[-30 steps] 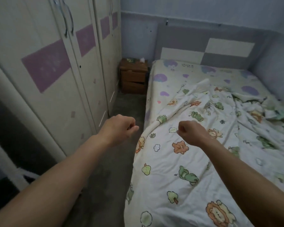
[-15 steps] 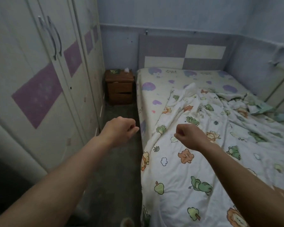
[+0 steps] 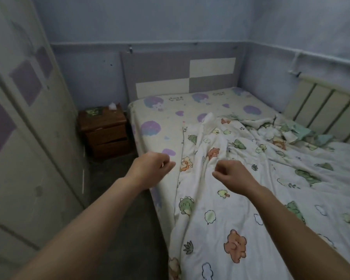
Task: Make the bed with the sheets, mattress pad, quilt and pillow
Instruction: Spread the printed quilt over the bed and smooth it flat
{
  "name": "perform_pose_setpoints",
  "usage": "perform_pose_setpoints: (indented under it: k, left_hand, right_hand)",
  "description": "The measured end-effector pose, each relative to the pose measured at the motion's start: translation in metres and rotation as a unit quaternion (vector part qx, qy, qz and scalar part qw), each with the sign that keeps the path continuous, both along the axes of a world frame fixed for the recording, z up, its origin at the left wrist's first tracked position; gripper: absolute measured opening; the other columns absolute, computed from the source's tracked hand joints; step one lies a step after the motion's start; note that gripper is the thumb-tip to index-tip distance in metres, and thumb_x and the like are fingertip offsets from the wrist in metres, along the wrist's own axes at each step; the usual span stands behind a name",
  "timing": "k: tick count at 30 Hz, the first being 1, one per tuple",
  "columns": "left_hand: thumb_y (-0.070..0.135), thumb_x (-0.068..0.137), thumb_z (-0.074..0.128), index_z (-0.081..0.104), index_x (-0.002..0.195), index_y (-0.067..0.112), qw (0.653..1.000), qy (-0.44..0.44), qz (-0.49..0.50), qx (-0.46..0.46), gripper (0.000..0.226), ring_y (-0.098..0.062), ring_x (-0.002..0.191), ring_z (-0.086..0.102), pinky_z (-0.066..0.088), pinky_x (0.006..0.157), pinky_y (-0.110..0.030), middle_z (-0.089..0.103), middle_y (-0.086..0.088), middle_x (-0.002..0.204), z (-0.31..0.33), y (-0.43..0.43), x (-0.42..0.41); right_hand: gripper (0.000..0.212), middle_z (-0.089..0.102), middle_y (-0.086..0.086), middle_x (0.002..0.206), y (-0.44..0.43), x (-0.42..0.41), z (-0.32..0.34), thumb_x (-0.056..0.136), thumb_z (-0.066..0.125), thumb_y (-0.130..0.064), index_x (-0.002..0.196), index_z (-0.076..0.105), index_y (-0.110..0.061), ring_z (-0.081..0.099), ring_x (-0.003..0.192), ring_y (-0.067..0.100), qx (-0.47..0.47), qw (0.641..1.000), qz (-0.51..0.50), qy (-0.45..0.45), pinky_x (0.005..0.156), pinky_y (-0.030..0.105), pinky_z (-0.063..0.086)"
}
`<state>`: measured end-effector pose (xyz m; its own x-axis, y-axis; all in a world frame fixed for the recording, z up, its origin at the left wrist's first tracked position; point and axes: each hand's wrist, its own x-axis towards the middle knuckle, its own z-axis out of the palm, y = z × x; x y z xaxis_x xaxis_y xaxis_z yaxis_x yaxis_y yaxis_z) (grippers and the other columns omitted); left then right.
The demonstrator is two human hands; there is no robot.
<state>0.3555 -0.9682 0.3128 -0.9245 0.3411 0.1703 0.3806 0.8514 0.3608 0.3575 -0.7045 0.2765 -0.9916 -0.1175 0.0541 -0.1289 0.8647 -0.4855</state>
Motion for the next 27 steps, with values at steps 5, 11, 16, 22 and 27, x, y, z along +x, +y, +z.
perform_pose_setpoints:
  k: [5,11,16,22,27]
  left_hand:
    - [0.041,0.094,0.048,0.057,0.071,0.016,1.0,0.001,-0.017,0.016,0.035,-0.017,0.059,0.055,0.046,0.056,-0.031,0.057,-0.001,0.064,0.007,-0.004,-0.1]
    - [0.041,0.094,0.048,0.056,0.07,0.012,0.998,-0.003,-0.064,0.012,0.039,-0.019,0.055,0.051,0.045,0.055,-0.034,0.056,-0.003,0.061,-0.006,-0.006,-0.229]
    - [0.04,0.093,0.05,0.051,0.064,0.012,0.992,0.004,-0.122,0.031,0.04,-0.025,0.059,0.052,0.04,0.054,-0.032,0.055,-0.003,0.059,-0.018,-0.012,-0.349]
    - [0.043,0.093,0.047,0.035,0.06,0.017,0.984,0.033,-0.172,-0.016,0.044,-0.022,0.062,0.041,0.027,0.053,-0.03,0.04,0.003,0.054,-0.016,-0.045,-0.494]
    - [0.042,0.093,0.048,0.031,0.056,0.018,0.975,0.025,-0.221,-0.023,0.047,-0.024,0.061,0.042,0.03,0.056,-0.029,0.037,0.004,0.052,-0.025,-0.044,-0.603]
  right_hand:
    - [0.034,0.051,-0.006,0.064,-0.009,-0.08,0.007,0.087,0.062,-0.023,0.06,0.042,-0.032,0.049,0.061,0.013,-0.034,0.999,-0.025,-0.014,0.062,0.032,0.044]
    - [0.027,0.053,-0.004,0.07,-0.015,-0.17,-0.006,0.085,0.062,-0.027,0.062,0.048,-0.028,0.052,0.065,0.015,-0.036,0.996,-0.084,-0.015,0.061,0.031,0.043]
    - [0.024,0.054,-0.006,0.064,-0.024,-0.253,-0.016,0.086,0.063,-0.024,0.065,0.052,-0.022,0.051,0.061,0.011,-0.023,0.986,-0.163,-0.015,0.062,0.033,0.045]
    - [0.019,0.059,-0.005,0.067,-0.062,-0.366,-0.012,0.087,0.063,-0.025,0.069,0.056,-0.021,0.056,0.063,0.01,-0.038,0.969,-0.241,-0.025,0.062,0.033,0.048]
    - [0.02,0.059,-0.006,0.067,-0.081,-0.442,-0.018,0.087,0.061,-0.028,0.069,0.055,-0.024,0.058,0.066,0.013,-0.035,0.959,-0.28,-0.036,0.065,0.036,0.049]
